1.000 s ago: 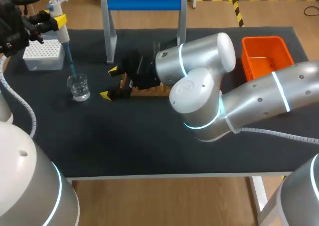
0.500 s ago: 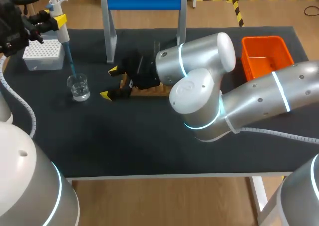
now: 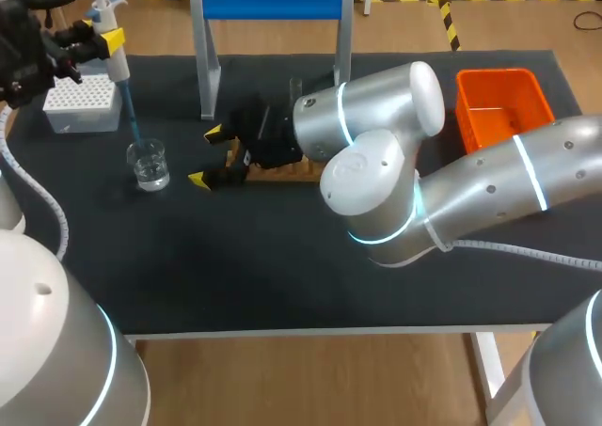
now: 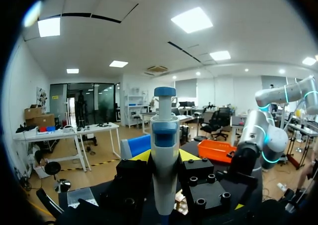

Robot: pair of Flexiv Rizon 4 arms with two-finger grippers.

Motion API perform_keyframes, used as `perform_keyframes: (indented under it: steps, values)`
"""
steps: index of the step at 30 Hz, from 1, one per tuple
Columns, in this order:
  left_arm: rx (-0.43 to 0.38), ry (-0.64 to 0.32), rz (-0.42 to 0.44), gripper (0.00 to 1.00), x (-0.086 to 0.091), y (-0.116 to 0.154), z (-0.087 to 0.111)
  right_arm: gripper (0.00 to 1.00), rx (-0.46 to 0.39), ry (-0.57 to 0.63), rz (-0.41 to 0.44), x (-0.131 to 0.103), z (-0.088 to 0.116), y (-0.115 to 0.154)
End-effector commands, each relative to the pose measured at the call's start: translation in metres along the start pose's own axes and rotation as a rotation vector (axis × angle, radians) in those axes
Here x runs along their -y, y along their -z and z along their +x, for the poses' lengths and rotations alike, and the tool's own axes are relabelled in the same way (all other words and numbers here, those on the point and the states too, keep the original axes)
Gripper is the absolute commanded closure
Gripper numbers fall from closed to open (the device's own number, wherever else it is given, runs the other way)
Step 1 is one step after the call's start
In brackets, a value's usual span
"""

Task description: Invert the test tube, pick up the pipette, mount the tip to pipette, aspirate from beaker and dispense into the tube, eject the tip, return the pipette, and cap with the stopper.

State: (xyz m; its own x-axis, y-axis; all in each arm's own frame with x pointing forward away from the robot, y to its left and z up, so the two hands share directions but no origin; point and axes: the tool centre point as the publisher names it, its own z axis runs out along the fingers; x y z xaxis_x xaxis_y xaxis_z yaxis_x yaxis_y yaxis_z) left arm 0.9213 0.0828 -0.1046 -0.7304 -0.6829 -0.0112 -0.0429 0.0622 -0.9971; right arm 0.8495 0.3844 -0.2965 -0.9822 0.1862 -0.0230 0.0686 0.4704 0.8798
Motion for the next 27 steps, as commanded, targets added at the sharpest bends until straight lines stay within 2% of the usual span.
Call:
perform_keyframes:
  steps: [1,13,27]
  values:
    - [0.008,-0.008,0.011,1.0,-0.008,-0.005,-0.003,0.0,-0.003,-0.001,0.003,0.0,0.0,0.0]
    - [0.016,-0.021,0.034,1.0,-0.03,-0.011,-0.009,0.0,-0.003,-0.001,0.003,0.0,0.0,0.0]
    - [0.023,-0.038,0.021,1.0,-0.046,-0.018,-0.01,0.0,-0.003,-0.001,0.003,0.0,0.0,0.0]
